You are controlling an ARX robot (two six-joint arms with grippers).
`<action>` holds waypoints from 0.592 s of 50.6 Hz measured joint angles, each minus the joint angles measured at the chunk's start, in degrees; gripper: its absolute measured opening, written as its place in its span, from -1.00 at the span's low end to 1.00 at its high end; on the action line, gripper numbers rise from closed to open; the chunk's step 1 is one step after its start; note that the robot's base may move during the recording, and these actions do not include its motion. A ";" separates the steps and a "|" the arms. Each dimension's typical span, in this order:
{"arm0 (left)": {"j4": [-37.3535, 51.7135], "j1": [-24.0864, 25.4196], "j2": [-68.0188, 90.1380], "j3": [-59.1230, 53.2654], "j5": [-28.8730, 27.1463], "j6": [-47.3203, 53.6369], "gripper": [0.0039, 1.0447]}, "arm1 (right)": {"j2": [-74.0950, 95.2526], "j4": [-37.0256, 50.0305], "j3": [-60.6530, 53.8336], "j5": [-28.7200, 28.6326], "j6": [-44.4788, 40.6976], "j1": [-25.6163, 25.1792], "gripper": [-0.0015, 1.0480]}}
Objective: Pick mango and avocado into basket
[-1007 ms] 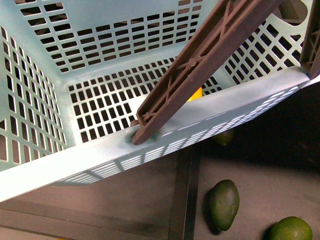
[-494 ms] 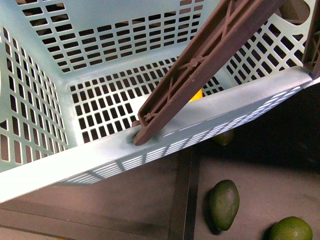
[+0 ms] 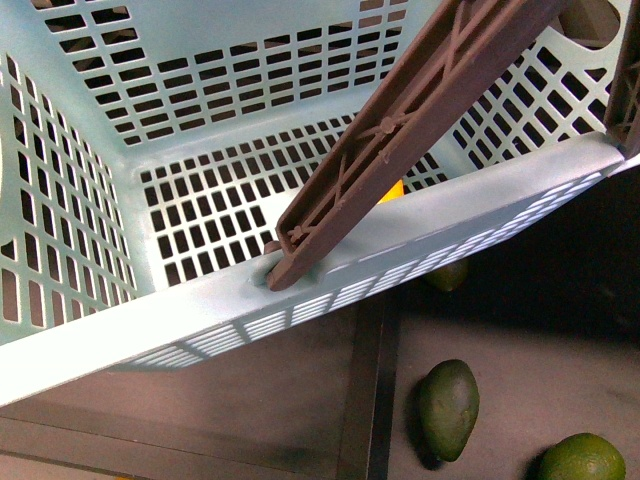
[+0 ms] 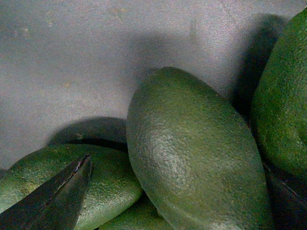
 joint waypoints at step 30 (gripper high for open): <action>0.00 0.00 0.00 0.00 -0.02 0.02 -0.92 | 2.08 0.42 0.92 0.68 1.86 -1.03 0.06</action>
